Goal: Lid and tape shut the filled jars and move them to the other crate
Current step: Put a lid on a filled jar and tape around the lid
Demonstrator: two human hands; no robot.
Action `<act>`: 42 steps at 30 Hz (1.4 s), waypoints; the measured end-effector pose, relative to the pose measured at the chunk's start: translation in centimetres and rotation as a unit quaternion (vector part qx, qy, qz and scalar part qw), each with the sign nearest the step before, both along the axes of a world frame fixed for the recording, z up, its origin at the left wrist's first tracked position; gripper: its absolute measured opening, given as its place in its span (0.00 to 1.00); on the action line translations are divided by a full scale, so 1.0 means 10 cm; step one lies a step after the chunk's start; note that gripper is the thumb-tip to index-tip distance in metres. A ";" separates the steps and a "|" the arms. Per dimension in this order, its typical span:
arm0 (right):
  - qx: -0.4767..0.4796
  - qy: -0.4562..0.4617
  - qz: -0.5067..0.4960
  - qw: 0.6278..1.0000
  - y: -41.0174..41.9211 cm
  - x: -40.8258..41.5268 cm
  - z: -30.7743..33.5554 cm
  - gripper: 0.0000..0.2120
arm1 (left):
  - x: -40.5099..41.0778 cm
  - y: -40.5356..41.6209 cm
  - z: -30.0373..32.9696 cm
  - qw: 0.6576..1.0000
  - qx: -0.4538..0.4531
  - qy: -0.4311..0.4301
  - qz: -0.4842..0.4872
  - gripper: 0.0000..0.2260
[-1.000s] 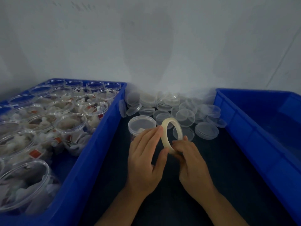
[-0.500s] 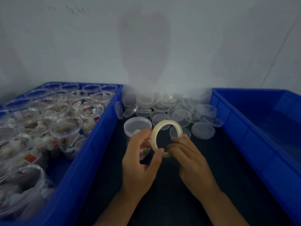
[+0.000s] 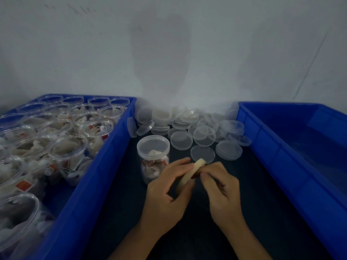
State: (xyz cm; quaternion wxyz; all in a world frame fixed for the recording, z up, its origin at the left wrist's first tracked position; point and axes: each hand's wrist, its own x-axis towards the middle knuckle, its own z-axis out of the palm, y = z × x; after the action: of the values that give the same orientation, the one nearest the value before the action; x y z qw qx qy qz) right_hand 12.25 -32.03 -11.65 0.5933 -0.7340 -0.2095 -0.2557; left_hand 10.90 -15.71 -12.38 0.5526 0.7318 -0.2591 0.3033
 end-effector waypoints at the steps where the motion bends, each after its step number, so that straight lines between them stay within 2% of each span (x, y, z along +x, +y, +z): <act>1: 0.026 0.035 0.000 0.999 0.01 -0.01 0.01 0.13 | 0.00 -0.01 -0.01 1.000 0.002 0.014 -0.010 0.15; 4: 0.089 0.148 0.054 0.984 0.04 -0.01 0.07 0.14 | 0.01 -0.03 -0.03 0.998 0.007 0.046 -0.041 0.12; 6: 0.068 0.168 0.066 0.981 0.05 0.00 0.08 0.10 | 0.00 -0.03 -0.02 0.996 -0.017 0.075 -0.047 0.14; 9: -0.058 0.104 0.016 0.993 0.06 0.00 0.03 0.06 | 0.02 0.00 -0.02 0.989 -0.093 0.108 -0.034 0.12; 12: -0.192 0.013 0.008 0.981 0.06 -0.02 -0.04 0.10 | 0.03 0.01 0.04 0.973 -0.172 0.150 -0.031 0.15; 14: -0.243 -0.027 0.036 0.969 0.08 -0.01 -0.07 0.11 | 0.04 0.01 0.07 0.962 -0.196 0.187 -0.029 0.14; 16: -0.262 -0.043 0.056 0.962 0.09 0.00 -0.09 0.12 | 0.04 0.03 0.08 0.954 -0.207 0.213 -0.032 0.09; 20: -0.284 -0.055 0.057 0.956 0.05 0.03 -0.11 0.13 | 0.04 0.05 0.09 0.946 -0.207 0.245 -0.048 0.11; 27: -0.206 -0.005 0.048 0.977 0.03 0.02 -0.09 0.03 | 0.06 0.07 0.02 0.935 -0.197 0.268 -0.125 0.11; 30: -0.248 -0.022 0.044 0.968 0.00 0.05 -0.12 0.06 | 0.07 0.06 0.03 0.913 -0.244 0.284 -0.162 0.16; 35: -0.333 -0.054 0.030 0.941 -0.02 0.10 -0.16 0.10 | 0.07 0.06 0.11 0.884 -0.315 0.322 -0.126 0.23; 39: -0.363 -0.070 0.011 0.929 -0.05 0.12 -0.16 0.12 | 0.07 0.06 0.13 0.868 -0.335 0.341 -0.136 0.21; 42: -0.363 -0.062 -0.001 0.930 -0.04 0.12 -0.18 0.12 | 0.07 0.06 0.12 0.872 -0.325 0.337 -0.142 0.20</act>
State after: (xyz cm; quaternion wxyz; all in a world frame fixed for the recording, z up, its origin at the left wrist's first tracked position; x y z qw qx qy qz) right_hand 13.41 -32.46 -13.44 0.2723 -0.8820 -0.3238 -0.2075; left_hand 11.61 -15.14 -11.19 0.8504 0.5237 -0.0450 0.0232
